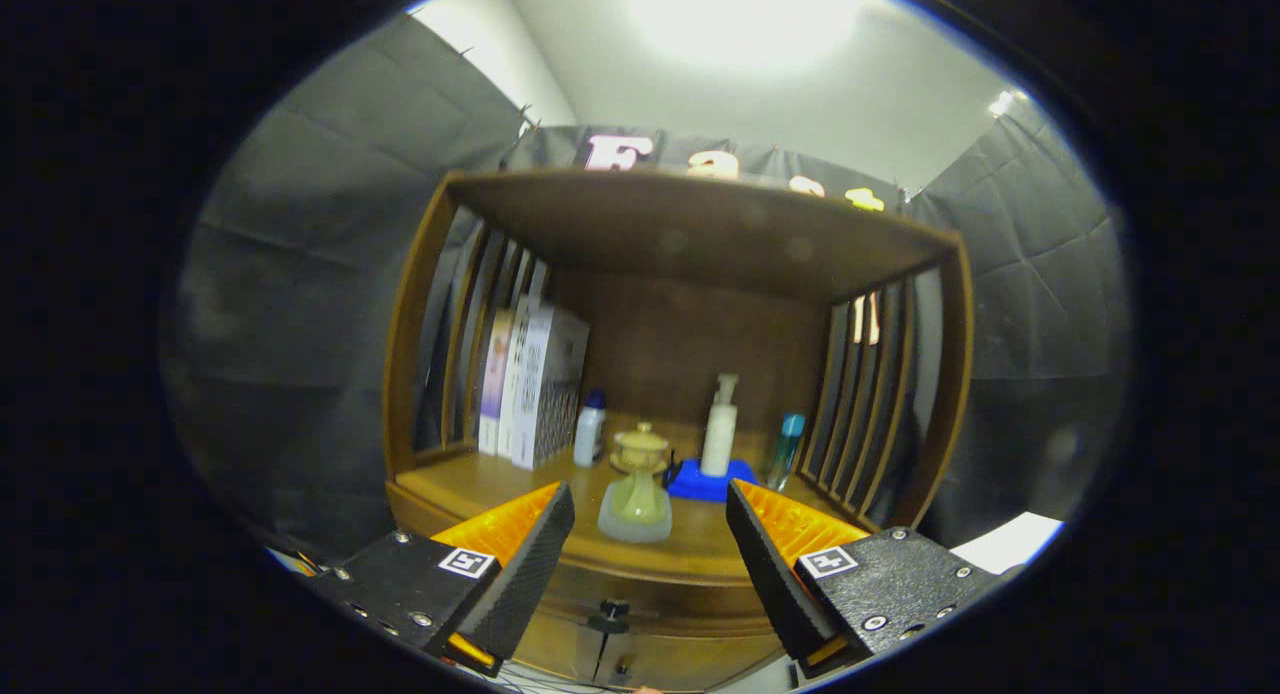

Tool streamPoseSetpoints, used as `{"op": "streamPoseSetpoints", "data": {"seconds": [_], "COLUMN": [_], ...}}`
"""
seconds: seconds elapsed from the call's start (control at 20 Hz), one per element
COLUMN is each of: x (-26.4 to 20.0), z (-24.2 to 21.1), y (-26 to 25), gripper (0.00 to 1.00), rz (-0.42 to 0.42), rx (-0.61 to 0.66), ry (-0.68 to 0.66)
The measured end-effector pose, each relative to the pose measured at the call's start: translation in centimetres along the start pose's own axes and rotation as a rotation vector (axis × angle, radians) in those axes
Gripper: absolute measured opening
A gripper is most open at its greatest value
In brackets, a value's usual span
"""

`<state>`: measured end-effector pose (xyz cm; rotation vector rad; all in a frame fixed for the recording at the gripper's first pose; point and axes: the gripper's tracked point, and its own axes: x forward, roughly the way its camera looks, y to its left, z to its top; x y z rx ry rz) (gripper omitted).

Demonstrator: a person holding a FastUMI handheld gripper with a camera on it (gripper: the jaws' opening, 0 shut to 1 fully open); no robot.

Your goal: Pull open the drawer, take out the items inside it, and place them on the countertop above the cabinet.

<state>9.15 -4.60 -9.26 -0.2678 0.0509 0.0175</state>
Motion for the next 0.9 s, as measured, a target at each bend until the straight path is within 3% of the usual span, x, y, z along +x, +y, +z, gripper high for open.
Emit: {"op": "streamPoseSetpoints", "data": {"seconds": [0.25,0.5,0.9], "x": [-5.9,-10.8,-16.9], "z": [5.5,9.6,14.5], "y": [-1.2,1.0,0.5], "gripper": [0.94,0.94,0.95], "rz": [-0.013,0.040,-0.042], "rx": [0.017,0.010,-0.012], "ry": [0.001,-0.024,-0.102]}}
